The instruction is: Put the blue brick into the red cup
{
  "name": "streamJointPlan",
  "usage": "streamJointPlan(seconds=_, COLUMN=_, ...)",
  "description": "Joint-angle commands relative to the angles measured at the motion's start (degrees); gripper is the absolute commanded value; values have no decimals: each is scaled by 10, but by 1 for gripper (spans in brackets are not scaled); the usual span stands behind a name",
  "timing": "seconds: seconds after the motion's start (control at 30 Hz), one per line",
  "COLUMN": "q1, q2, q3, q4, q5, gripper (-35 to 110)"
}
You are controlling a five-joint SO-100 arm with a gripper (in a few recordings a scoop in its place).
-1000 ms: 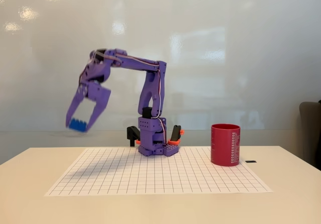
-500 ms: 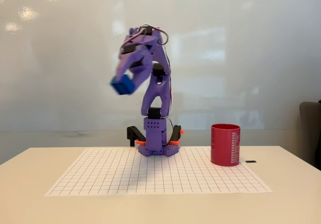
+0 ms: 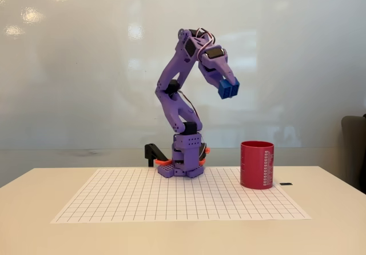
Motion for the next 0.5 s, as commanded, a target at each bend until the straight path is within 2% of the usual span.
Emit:
streamJointPlan(seconds=0.0, q1=-80, q2=66, q3=69, q4=18, q5=17, gripper=-1)
streamJointPlan(seconds=0.23, q1=-183, q2=133, q3=214, q4=-24, q5=81, gripper=-1)
streamJointPlan(seconds=0.47, q1=-244, q2=114, q3=314, q4=-151, q5=107, gripper=-1)
